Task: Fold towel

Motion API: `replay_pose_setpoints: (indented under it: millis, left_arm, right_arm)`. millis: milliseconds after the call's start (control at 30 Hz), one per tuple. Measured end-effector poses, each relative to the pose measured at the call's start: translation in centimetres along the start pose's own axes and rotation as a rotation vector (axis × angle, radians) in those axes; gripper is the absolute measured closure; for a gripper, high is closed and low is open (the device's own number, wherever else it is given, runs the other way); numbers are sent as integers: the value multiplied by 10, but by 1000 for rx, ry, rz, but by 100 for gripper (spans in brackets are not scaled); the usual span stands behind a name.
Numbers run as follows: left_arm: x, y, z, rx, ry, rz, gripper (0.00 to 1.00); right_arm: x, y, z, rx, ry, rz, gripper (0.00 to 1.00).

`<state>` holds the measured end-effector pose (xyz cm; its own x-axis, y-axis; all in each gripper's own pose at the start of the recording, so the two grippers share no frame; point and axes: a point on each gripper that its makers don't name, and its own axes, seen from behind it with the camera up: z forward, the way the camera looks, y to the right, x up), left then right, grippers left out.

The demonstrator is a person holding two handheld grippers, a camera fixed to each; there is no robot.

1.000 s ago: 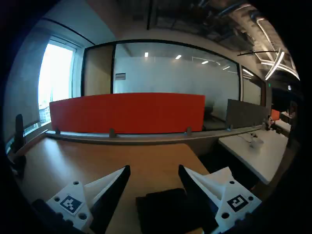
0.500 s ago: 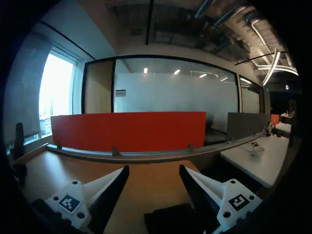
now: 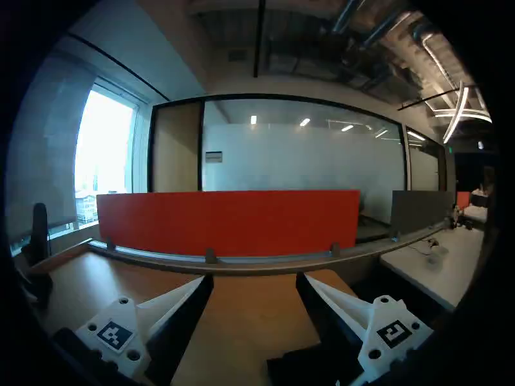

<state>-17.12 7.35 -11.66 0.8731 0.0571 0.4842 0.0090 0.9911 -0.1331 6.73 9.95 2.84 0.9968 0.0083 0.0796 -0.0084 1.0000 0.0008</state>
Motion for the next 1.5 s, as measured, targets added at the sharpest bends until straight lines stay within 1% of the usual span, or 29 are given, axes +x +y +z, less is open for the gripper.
replay_pose_setpoints:
  millis: [167, 400, 700, 900, 1100, 1200, 1267, 1400, 1500]
  left_arm:
    - [17, -8, 6, 3, 42, -6, 0]
    - [53, -27, 15, 21, 125, -4, 0]
    - [100, -48, 32, 45, 225, 5, 0]
    - [136, -57, 39, 58, 300, 26, 0]
    - [169, -65, 42, 76, 374, 30, 1]
    - [180, -71, 42, 90, 403, 22, 0]
    - [183, -74, 42, 98, 412, 12, 0]
    - [185, -78, 41, 108, 420, -2, 0]
    - [187, -79, 41, 108, 427, -8, 0]
  right_arm:
    - [4, -21, 3, 20, 6, 0, 0]
    - [8, -47, 3, 45, 4, -3, 1]
    - [9, -70, 3, 66, 6, 1, 0]
    - [11, -81, 0, 67, 3, 7, 1]
    - [13, -92, -1, 72, 6, 19, 1]
    - [14, -97, -1, 78, 9, 19, 0]
    - [15, -100, -1, 80, 9, 19, 0]
    - [19, -104, -2, 81, 15, 15, 1]
    - [22, -105, -2, 74, 20, 15, 1]
